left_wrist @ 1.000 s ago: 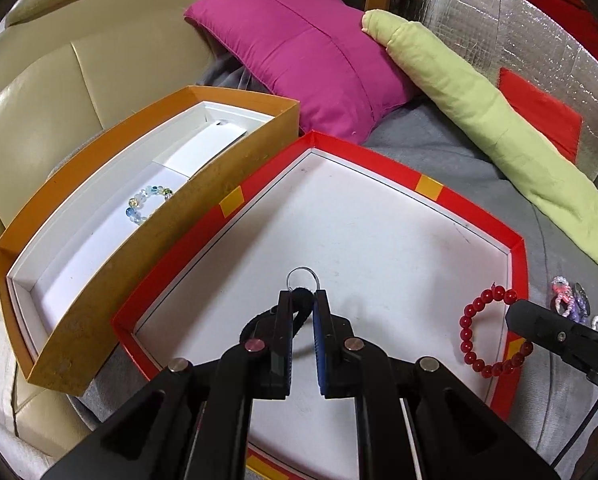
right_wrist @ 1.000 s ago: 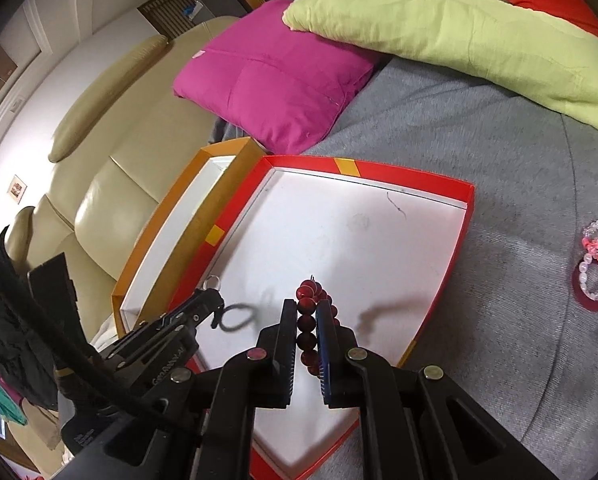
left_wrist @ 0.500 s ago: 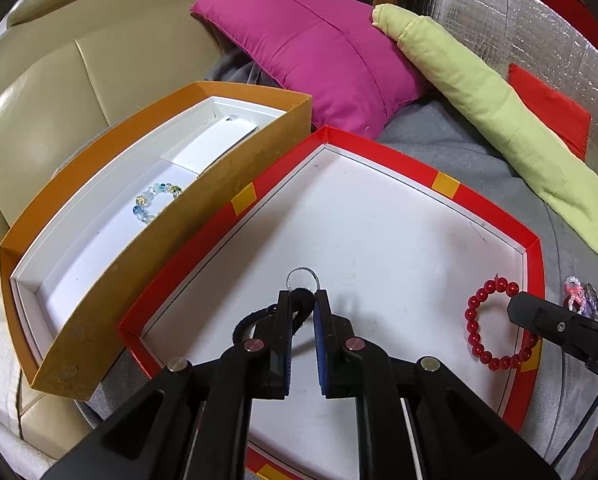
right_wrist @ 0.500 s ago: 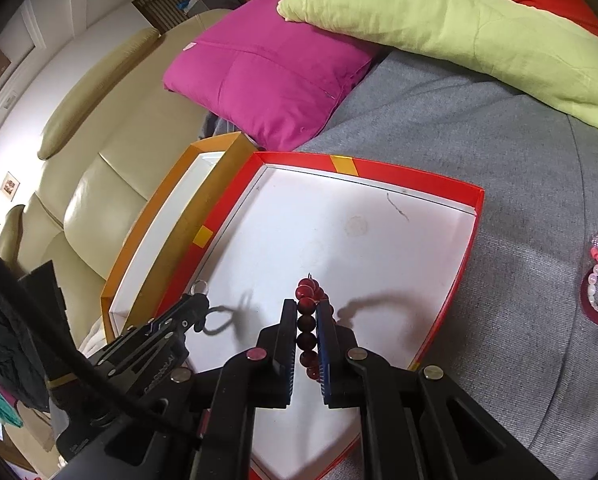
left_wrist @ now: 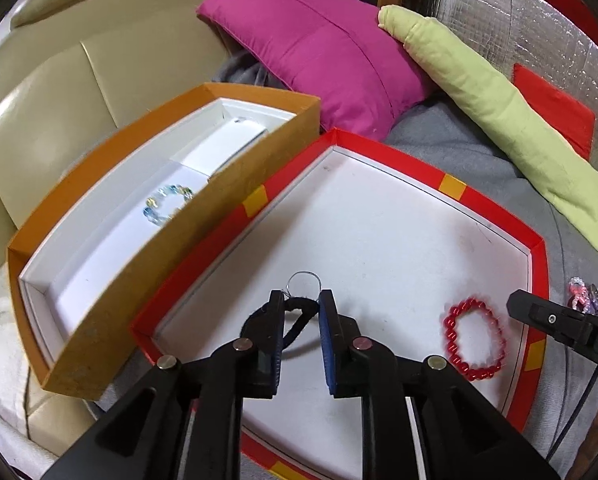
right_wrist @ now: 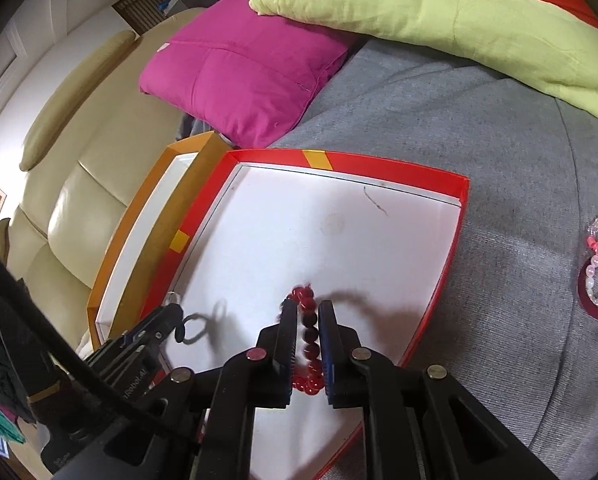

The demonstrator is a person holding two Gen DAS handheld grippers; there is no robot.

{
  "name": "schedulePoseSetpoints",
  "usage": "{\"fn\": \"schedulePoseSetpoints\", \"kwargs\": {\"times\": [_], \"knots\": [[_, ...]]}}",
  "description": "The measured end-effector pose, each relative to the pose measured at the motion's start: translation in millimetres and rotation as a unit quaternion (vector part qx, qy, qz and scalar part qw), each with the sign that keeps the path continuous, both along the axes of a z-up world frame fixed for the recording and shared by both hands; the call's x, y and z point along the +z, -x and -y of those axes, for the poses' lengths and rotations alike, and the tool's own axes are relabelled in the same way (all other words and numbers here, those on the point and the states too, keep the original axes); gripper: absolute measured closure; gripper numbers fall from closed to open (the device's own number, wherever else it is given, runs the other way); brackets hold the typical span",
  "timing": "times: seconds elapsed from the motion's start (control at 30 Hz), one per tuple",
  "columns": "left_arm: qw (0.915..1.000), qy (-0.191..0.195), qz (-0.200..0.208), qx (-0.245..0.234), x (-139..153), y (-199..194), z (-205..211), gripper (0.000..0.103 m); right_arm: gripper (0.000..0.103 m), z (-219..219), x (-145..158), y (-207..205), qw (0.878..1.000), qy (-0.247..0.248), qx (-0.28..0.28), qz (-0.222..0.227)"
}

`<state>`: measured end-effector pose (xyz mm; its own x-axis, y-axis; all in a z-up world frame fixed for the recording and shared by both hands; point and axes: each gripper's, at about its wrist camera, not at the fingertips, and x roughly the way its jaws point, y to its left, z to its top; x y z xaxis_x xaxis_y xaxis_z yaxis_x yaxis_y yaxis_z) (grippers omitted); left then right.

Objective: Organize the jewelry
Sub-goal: 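Lower both items into the red box tray and open both grippers, then move both tools back over the remaining bracelets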

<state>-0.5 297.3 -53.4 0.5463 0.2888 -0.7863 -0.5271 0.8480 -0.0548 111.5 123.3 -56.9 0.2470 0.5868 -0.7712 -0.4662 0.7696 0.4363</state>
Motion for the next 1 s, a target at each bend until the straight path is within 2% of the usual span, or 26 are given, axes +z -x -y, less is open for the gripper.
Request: {"fn": "schedulePoseSetpoints", "kwargs": {"times": [0.03, 0.07, 0.1, 0.13, 0.2, 0.33, 0.43, 0.5, 0.63, 0.77, 1.0], "knots": [[1.0, 0.0, 0.001, 0.001, 1.3, 0.7, -0.1, 0.085, 0.088, 1.7, 0.7, 0.0, 1.0, 0.001, -0.002, 0.002], [1.0, -0.001, 0.001, 0.003, 2.0, 1.2, -0.5, 0.081, 0.081, 4.4, 1.7, -0.2, 1.0, 0.001, -0.006, 0.004], [1.0, -0.003, 0.001, 0.005, 3.2, 1.9, -0.4, 0.073, 0.076, 7.6, 3.2, 0.0, 1.0, -0.001, -0.009, 0.006], [0.9999, -0.007, 0.002, 0.007, 5.4, 3.1, 0.6, 0.068, 0.075, 10.0, 4.9, 0.2, 1.0, -0.004, -0.012, 0.008], [0.9997, -0.019, 0.007, 0.013, 10.0, 6.5, 3.3, 0.051, 0.075, 16.9, 10.2, 1.7, 1.0, -0.009, -0.017, 0.015], [0.9991, -0.037, 0.014, 0.012, 21.4, 10.3, 10.8, 0.049, 0.074, 29.9, 18.8, 7.0, 0.999, -0.017, -0.021, 0.025], [0.9988, -0.043, 0.02, 0.011, 31.8, 12.5, 18.2, 0.044, 0.063, 46.6, 24.2, 12.6, 0.999, -0.025, -0.029, 0.032], [0.9985, -0.049, 0.024, 0.01, 38.1, 13.3, 25.1, 0.039, 0.051, 60.8, 27.9, 17.1, 0.998, -0.03, -0.034, 0.037], [0.9972, -0.068, 0.029, 0.0, 53.4, 13.4, 46.8, 0.034, 0.046, 94.2, 33.6, 21.3, 0.997, -0.039, -0.049, 0.038], [0.9955, -0.086, 0.036, -0.017, 67.2, 13.2, 72.6, 0.032, 0.036, 127.2, 40.2, 25.6, 0.996, -0.043, -0.059, 0.042], [0.9928, -0.087, 0.052, -0.064, 83.5, 7.2, 127.0, 0.028, 0.034, 208.0, 37.7, 30.9, 0.993, -0.053, -0.097, 0.034]]}}
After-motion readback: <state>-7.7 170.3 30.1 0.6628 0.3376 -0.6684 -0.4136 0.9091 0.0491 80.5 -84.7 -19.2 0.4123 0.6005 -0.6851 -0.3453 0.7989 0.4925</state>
